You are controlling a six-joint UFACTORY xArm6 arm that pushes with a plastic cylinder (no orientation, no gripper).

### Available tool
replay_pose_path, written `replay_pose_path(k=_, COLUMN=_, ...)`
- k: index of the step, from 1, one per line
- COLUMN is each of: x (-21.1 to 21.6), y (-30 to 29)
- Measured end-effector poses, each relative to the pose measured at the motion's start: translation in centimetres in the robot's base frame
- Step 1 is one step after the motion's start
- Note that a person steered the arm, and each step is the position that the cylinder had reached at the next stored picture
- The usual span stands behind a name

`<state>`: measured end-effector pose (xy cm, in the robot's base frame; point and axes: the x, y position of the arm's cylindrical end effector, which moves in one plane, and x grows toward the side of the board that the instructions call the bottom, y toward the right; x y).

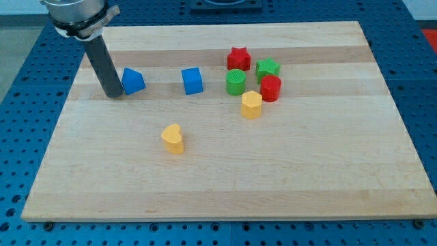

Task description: Push the blue triangle towards the blue cube

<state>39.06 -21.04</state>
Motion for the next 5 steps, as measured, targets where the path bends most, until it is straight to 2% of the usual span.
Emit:
replay_pose_path(k=2, x=-2.8, y=1.1)
replay_pose_path(k=3, x=-2.7, y=3.2)
replay_pose_path(k=4, x=-1.8, y=4.3)
replay_pose_path(k=5, x=0.9, y=4.3)
